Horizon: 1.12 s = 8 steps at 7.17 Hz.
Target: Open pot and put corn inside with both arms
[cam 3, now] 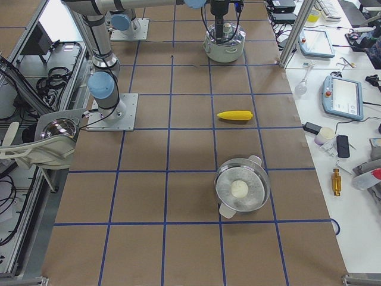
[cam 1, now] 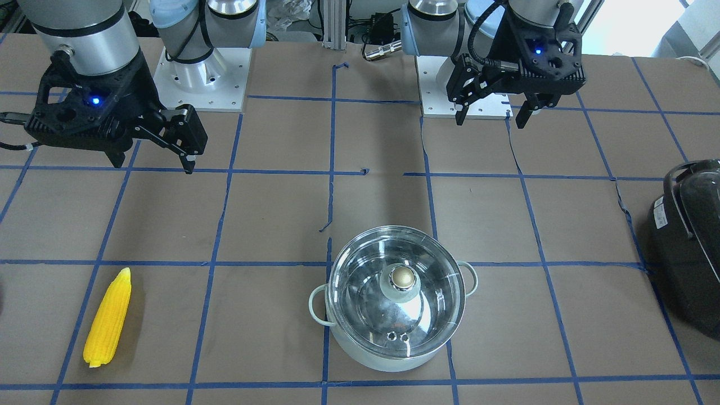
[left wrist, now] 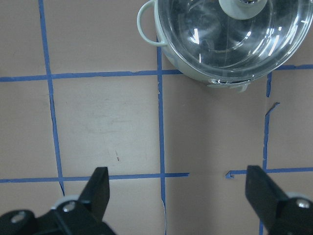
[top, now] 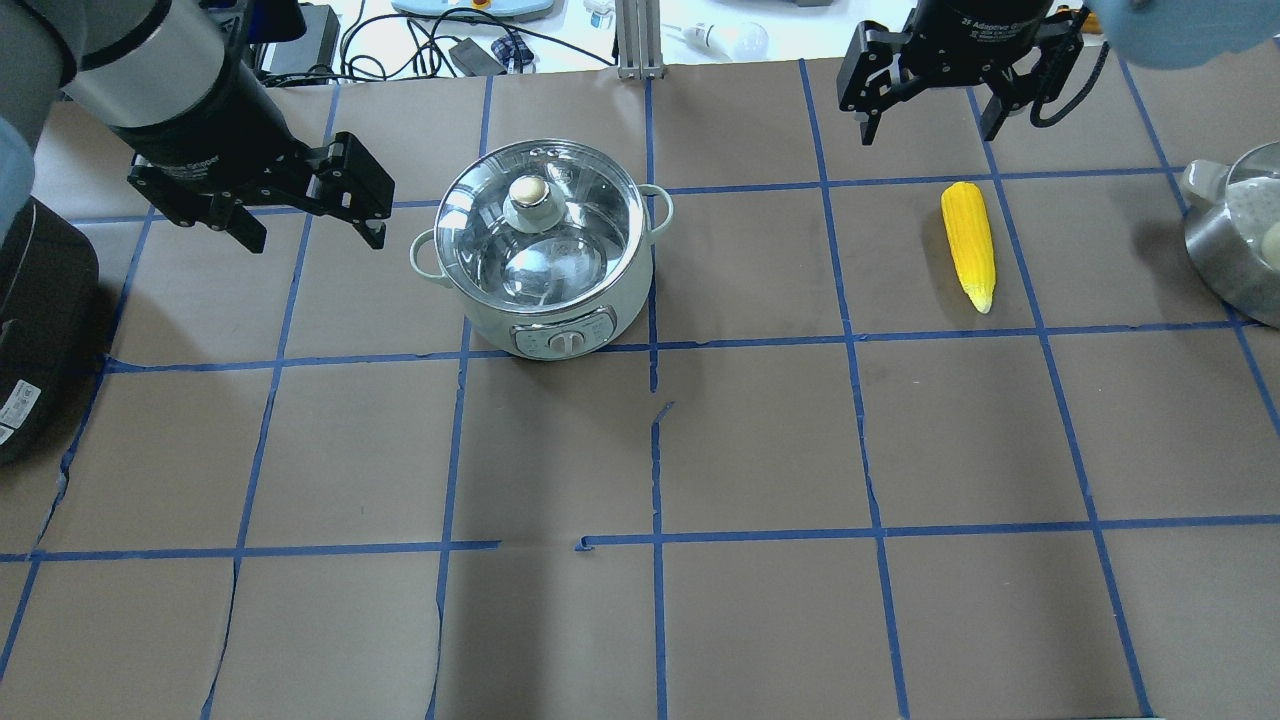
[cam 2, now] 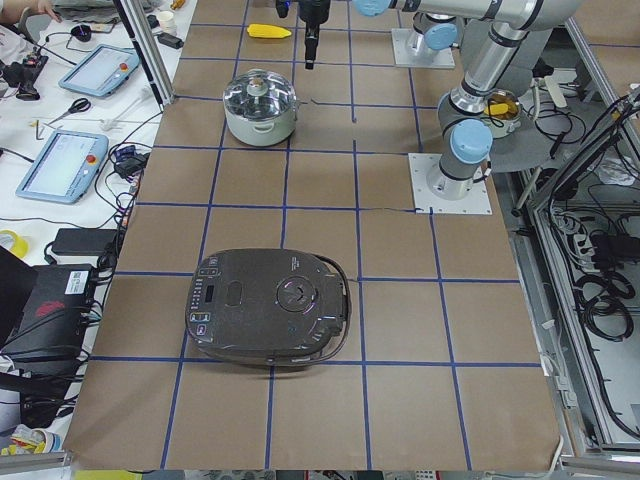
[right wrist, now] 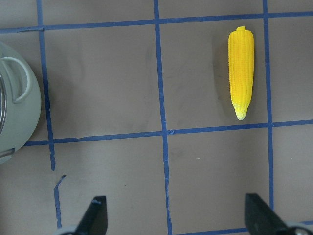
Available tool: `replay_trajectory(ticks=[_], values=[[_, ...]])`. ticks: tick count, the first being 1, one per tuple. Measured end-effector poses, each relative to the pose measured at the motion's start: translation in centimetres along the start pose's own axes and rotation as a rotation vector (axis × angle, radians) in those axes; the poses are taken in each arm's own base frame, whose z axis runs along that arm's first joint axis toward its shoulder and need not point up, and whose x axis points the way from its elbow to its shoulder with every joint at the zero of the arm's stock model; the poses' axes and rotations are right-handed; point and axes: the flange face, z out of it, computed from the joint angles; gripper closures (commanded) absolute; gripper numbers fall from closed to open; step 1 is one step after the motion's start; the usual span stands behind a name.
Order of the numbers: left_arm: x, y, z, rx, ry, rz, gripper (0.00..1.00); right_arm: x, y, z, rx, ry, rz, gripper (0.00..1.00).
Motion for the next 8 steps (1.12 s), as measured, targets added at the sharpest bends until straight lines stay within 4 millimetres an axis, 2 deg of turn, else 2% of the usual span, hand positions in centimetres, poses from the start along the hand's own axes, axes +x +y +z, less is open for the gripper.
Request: replay_trajectory(ticks=[5,7,8], values=[[0.1,-0.2,-0.1,0.009,-0.002,-0.002,0.0,0.0,0.0,0.0,0.0,0.001,0.0,0.0],[1.1,-2.0,-1.0,0.06,0.001,-0.015,0.0,0.0,0.0,0.0,0.0,0.001,0.0,0.0],[1.9,-4.1,-1.3,0.092,0.007,-0.008,0.0,0.0,0.0,0.0,0.0,0.001,0.0,0.0]])
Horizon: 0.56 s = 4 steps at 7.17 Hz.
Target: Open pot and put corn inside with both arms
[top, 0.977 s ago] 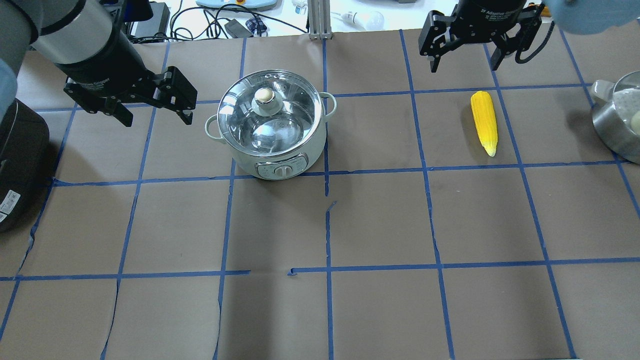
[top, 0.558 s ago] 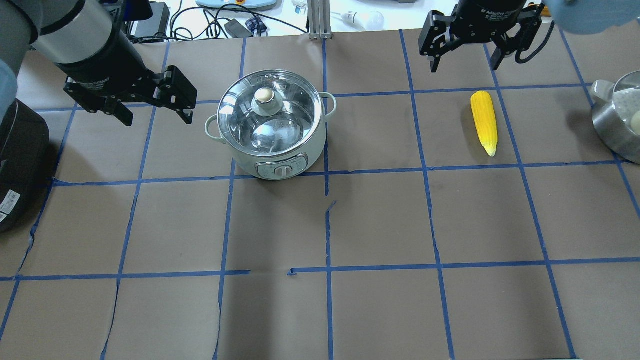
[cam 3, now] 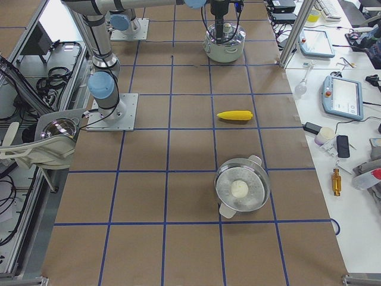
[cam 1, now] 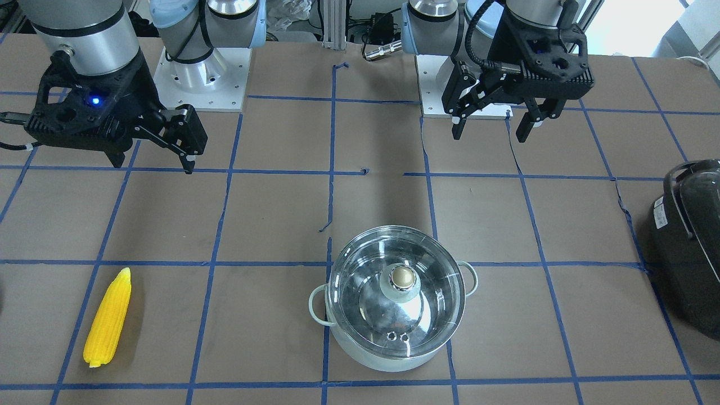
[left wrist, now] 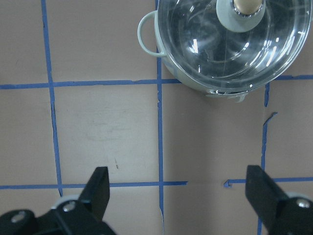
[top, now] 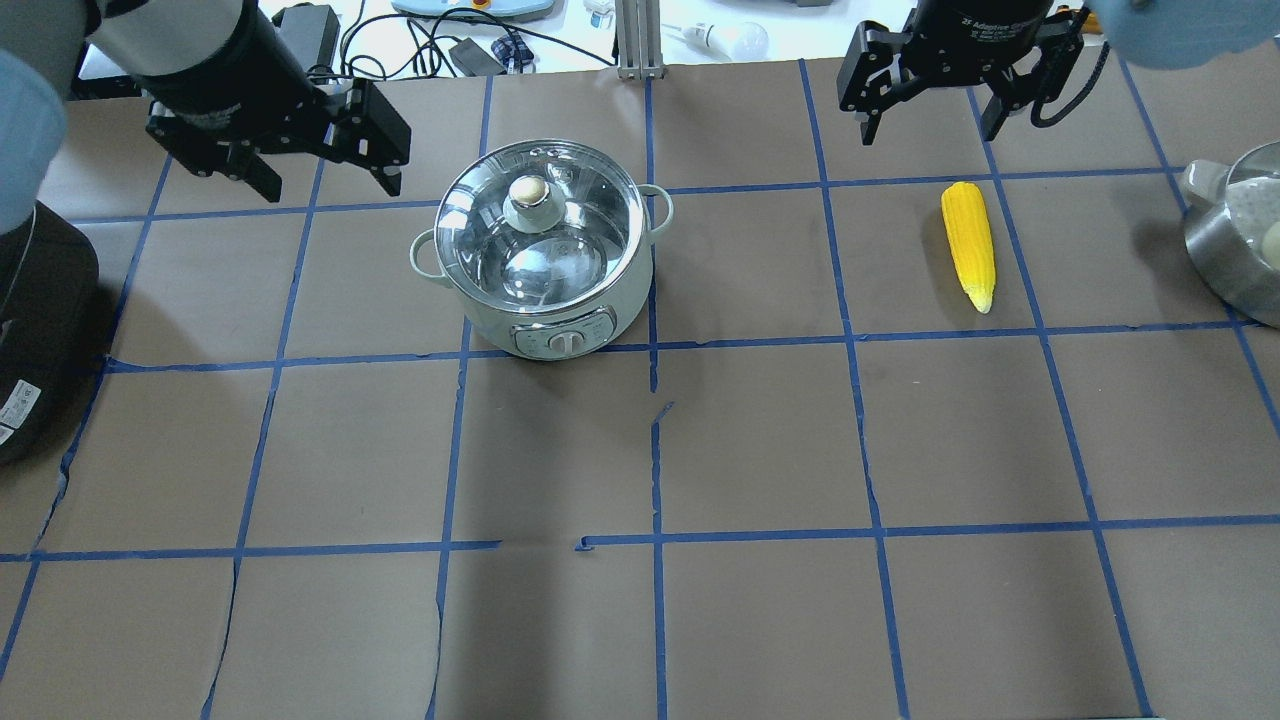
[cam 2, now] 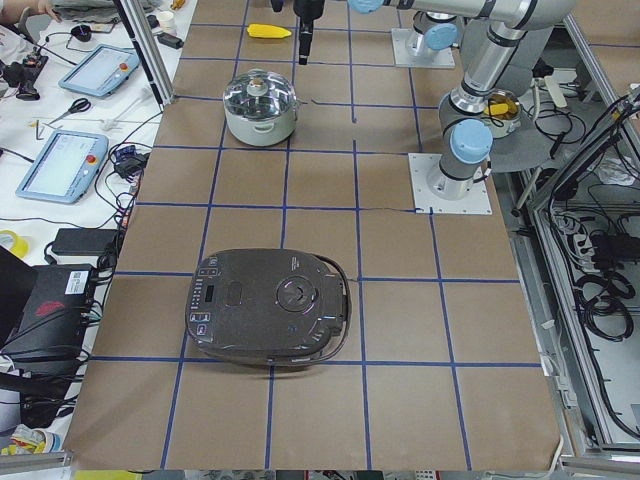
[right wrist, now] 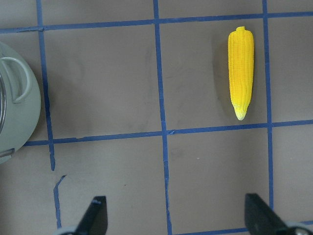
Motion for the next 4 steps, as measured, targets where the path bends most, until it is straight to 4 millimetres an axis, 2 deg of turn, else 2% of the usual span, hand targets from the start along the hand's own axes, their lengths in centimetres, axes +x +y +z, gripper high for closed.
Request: replay_trajectory(ticks=[1,3,4], values=[[1.3,-2.5,1.7,0.002,0.016,0.011,0.0,0.0,0.0,0.0,0.0,0.0,0.0,0.0],[4.9,-6.9,9.1,-0.023,0.044,0.023,0.0,0.1,-0.1,0.1,-0.002,0.002,-0.009,0.0],[6.4,-8.6,13.1,-0.013,0.051,0.033,0.0,0.8,-0.4,0.3,-0.005,0.006,-0.02,0.0]])
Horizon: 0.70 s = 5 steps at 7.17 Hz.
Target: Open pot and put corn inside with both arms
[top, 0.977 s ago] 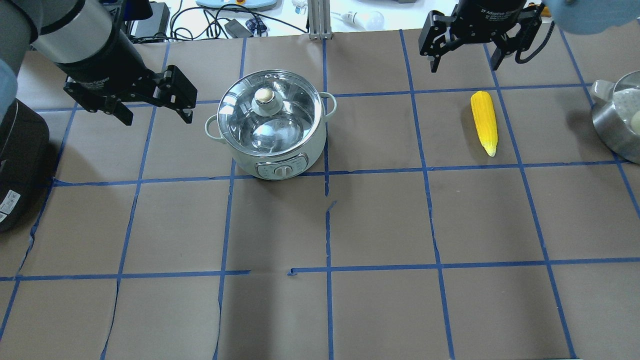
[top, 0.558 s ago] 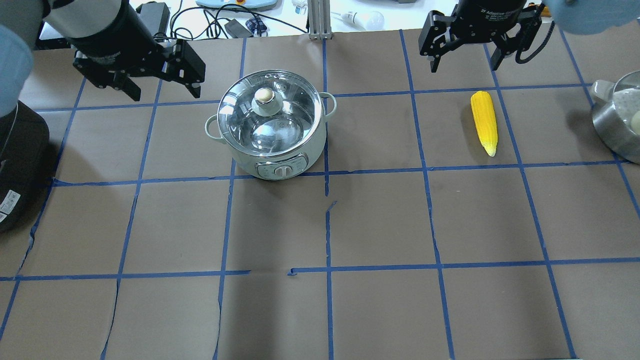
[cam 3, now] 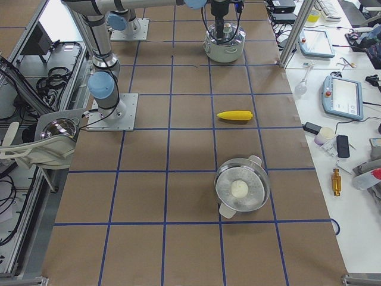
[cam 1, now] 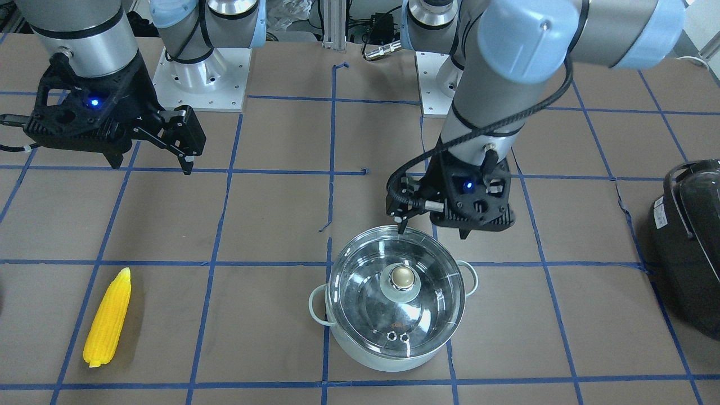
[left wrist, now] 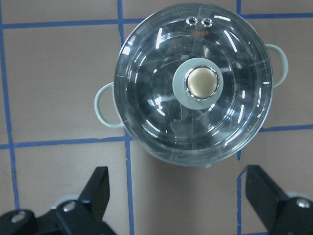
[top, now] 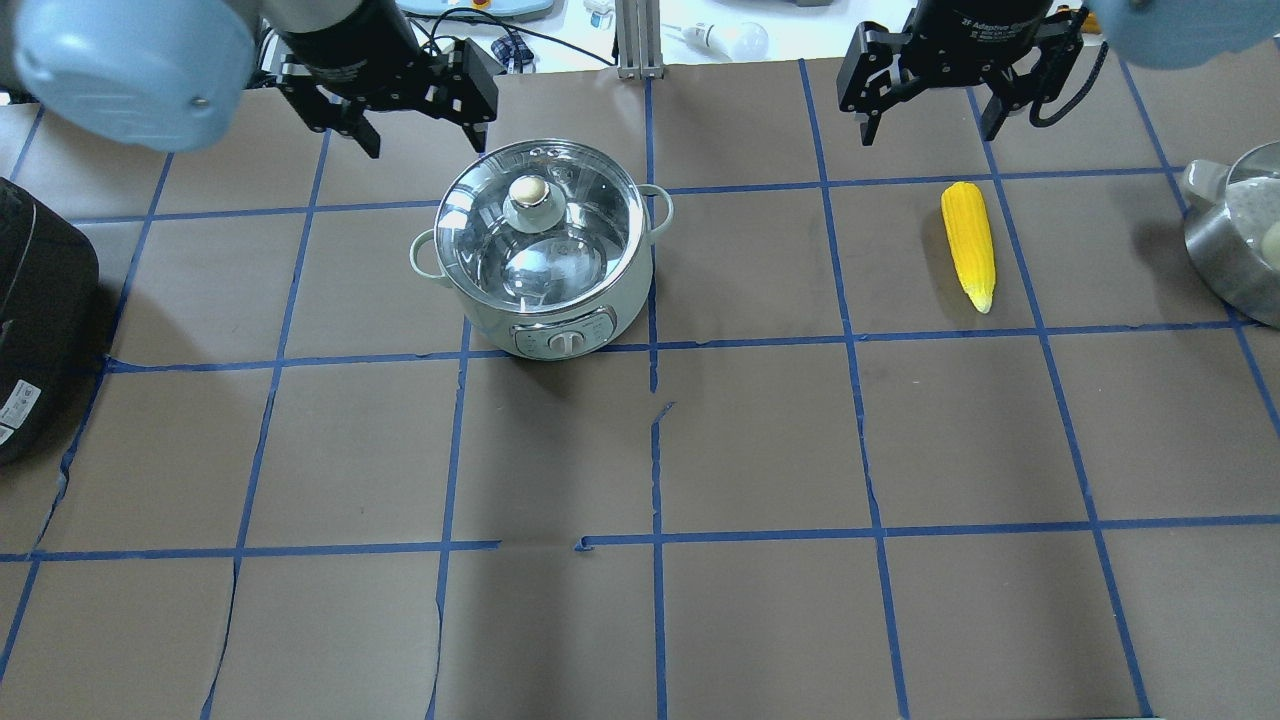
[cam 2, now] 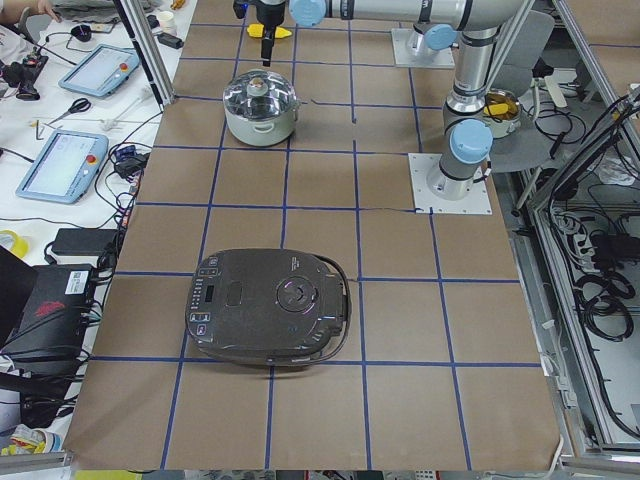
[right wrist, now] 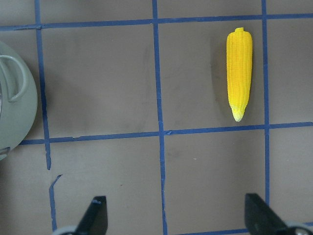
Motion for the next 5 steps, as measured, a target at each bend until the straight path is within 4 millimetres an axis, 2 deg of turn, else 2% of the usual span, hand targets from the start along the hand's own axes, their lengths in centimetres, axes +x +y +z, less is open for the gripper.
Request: replay_trajectory(ticks=[1,2,3,4,5], values=[[0.6,-1.3,3.4,0.002,0.002,0.009,0.0,1.7,-0.6,0.3,-0.005,0.005,-0.016,0.0],[0.8,-1.9,5.7,-0.006,0.002,0.017,0.0,4.3,-1.3,0.8,-0.015,0.008,-0.023,0.0],[0.8,-1.9,7.1,-0.018,-0.001,0.021,0.0,7.3,-2.0,1.7,-0.032,0.011,-0.014,0.0],[0.8,-1.8,8.2,-0.032,-0.005,0.017,0.0,10.4,-2.9,3.9,-0.067,0.008,0.008,0.0],[0.8,-1.8,9.1,-0.044,-0.006,0.009,0.0,13.0,-4.4,7.4,-0.094,0.001,0.022,0.0]])
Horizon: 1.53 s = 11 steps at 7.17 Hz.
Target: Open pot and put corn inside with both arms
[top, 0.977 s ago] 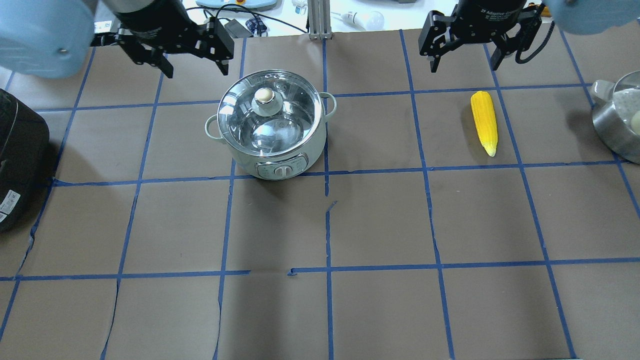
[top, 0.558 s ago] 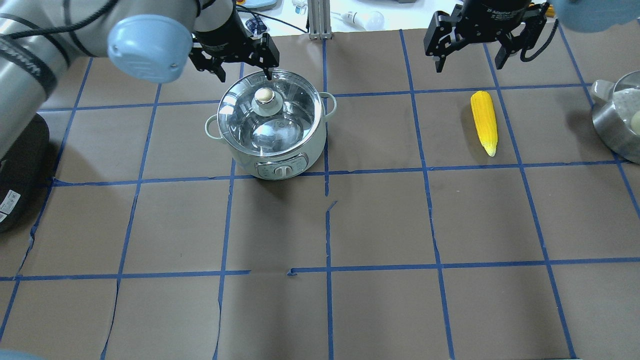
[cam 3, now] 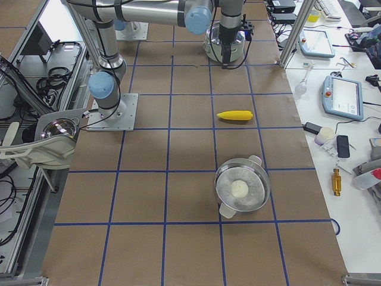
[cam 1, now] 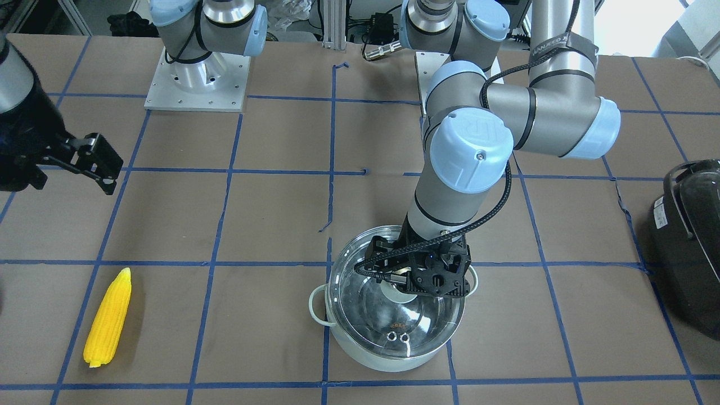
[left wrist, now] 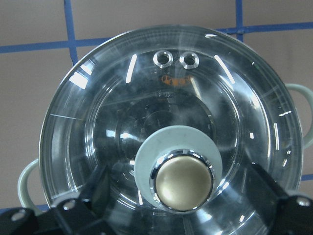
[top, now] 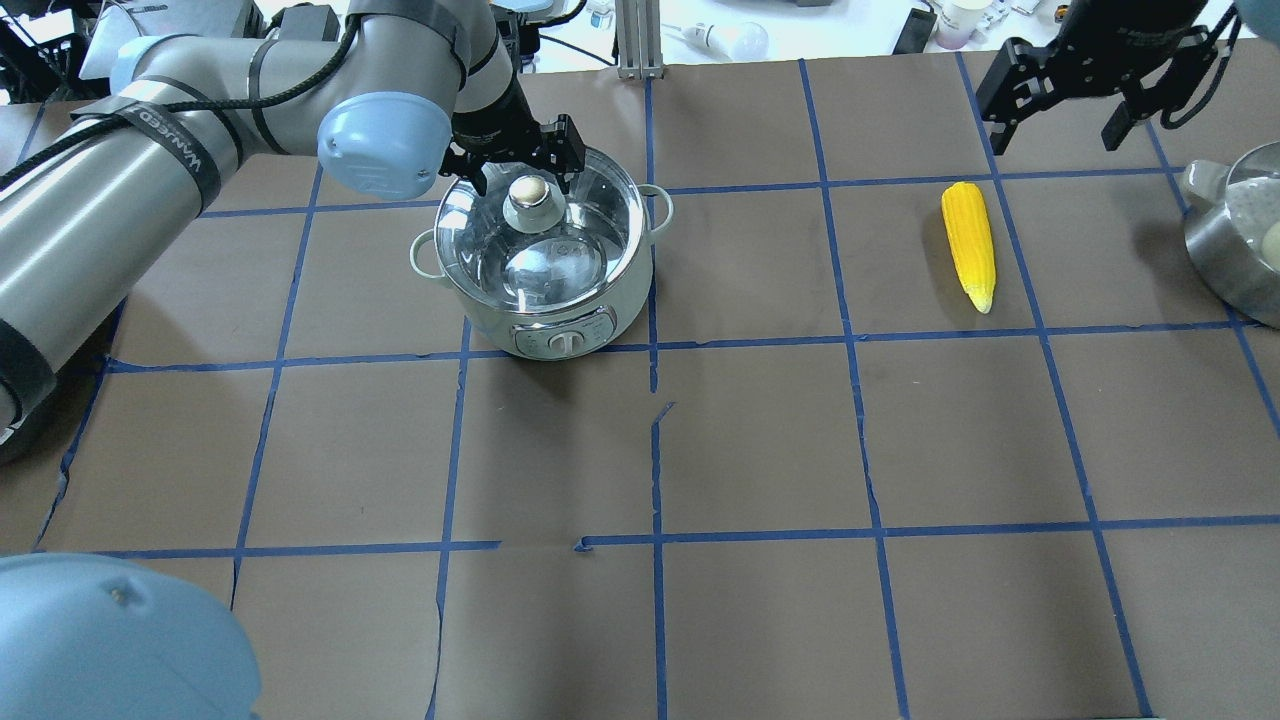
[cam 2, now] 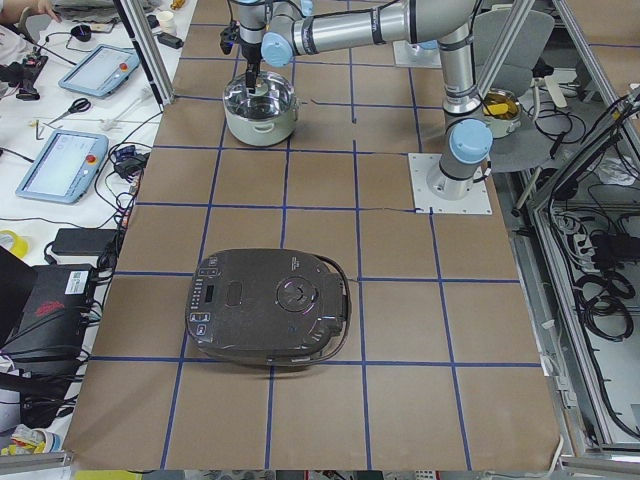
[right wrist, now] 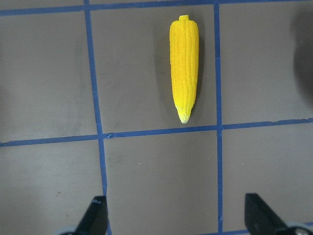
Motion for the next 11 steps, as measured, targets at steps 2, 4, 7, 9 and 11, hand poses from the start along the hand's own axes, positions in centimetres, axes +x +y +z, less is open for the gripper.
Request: replay_trajectory(ticks=[2,4,7,9,11], values=[[0.3,-0.2,0.3,-0.002,0.003,-0.004,0.22,2.6,-4.9,8.1,0.025,0.0,0.005,0.0],[1.6,0.2,0.6,-0.004,0.0,0.015,0.53,3.2,-8.0,16.1,0.049,-0.008,0.016,0.0],[2.0,0.1,-0.7,0.017,0.0,0.029,0.83,2.7,-9.0,23.5,0.059,-0.039,0.02,0.07],[1.9,0.1,-1.9,0.036,0.006,0.03,0.87,2.4,-8.1,26.2,0.07,-0.038,0.017,0.29],[0.8,-0.1,-4.2,0.055,0.003,0.017,0.87,2.3,-7.6,27.0,0.067,-0.039,0.015,0.64]])
